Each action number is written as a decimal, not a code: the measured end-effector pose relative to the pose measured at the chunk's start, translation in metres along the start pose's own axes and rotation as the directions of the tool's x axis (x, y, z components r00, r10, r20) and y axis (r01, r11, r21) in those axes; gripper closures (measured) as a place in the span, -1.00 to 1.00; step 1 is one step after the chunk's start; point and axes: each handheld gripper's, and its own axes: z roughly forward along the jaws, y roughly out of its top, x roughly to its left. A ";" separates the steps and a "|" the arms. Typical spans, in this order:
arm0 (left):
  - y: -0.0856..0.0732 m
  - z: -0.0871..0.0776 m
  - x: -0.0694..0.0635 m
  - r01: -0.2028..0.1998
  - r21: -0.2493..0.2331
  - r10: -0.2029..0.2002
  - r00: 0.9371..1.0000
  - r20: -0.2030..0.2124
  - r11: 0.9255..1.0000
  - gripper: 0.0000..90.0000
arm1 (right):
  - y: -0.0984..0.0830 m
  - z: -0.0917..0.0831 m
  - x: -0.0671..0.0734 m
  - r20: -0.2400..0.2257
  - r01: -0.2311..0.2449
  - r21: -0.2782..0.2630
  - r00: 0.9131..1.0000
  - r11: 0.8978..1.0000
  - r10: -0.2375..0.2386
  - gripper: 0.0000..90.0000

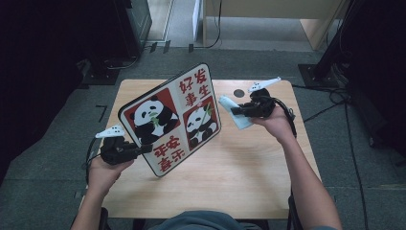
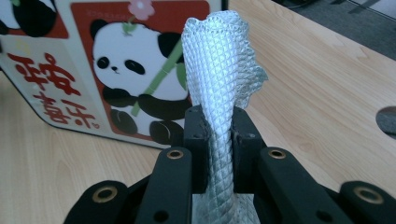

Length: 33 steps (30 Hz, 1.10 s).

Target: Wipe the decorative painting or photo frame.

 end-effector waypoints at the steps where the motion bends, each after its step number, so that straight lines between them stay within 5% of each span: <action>1: 0.000 0.000 0.000 -0.002 0.000 0.002 1.000 0.001 1.000 0.76 | 0.002 -0.001 0.001 -0.005 0.001 0.000 1.000 1.000 -0.001 0.79; 15: 0.001 0.000 0.001 -0.010 0.008 0.010 1.000 0.010 1.000 0.76 | 0.031 -0.007 0.009 -0.051 0.024 -0.017 0.998 1.000 -0.025 0.79; 33: 0.001 -0.001 0.001 -0.015 0.014 0.015 1.000 0.006 1.000 0.76 | 0.089 -0.018 0.029 -0.083 0.093 -0.058 0.992 0.994 -0.097 0.79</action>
